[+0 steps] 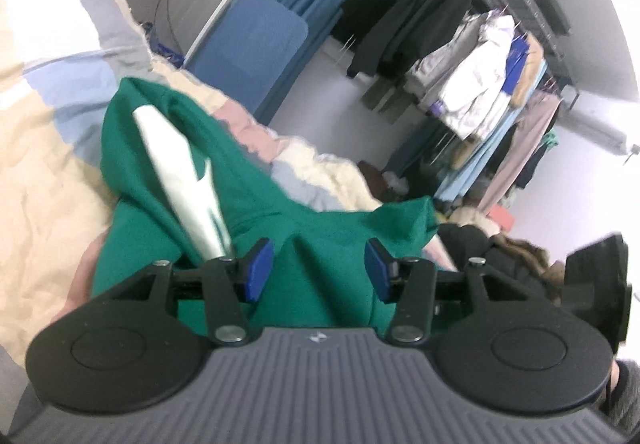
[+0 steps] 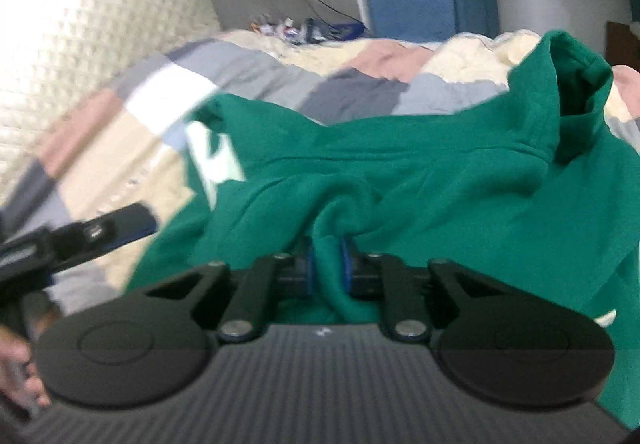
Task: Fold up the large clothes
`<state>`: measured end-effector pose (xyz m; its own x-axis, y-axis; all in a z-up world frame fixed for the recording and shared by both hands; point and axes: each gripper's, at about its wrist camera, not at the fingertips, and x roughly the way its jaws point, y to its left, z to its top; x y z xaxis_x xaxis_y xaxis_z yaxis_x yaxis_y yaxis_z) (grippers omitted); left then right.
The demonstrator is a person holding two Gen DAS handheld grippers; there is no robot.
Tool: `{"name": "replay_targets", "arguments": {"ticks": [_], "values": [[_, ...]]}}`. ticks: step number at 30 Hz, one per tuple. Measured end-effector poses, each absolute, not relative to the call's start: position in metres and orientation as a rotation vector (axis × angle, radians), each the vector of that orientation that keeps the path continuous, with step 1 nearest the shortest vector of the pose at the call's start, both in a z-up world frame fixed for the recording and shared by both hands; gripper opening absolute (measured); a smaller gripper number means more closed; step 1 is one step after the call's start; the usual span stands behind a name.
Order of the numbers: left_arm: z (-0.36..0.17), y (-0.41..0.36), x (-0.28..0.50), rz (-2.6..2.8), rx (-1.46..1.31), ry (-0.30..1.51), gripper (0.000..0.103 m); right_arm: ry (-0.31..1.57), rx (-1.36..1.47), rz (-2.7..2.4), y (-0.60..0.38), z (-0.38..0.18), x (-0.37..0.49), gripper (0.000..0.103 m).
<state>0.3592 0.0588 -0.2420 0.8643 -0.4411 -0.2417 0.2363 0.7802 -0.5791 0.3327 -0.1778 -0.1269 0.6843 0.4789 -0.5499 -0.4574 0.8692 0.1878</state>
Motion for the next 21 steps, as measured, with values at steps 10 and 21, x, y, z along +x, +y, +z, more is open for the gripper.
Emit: {"name": "replay_targets", "arguments": {"ticks": [10, 21], "values": [[-0.241, 0.017, 0.349, -0.431, -0.439, 0.468, 0.056, 0.7, -0.219, 0.448, -0.152, -0.143, 0.291, 0.015], [-0.288, -0.003, 0.377, -0.397, -0.385, 0.696, 0.056, 0.736, -0.208, 0.419, -0.143, -0.159, 0.312, 0.016]]}}
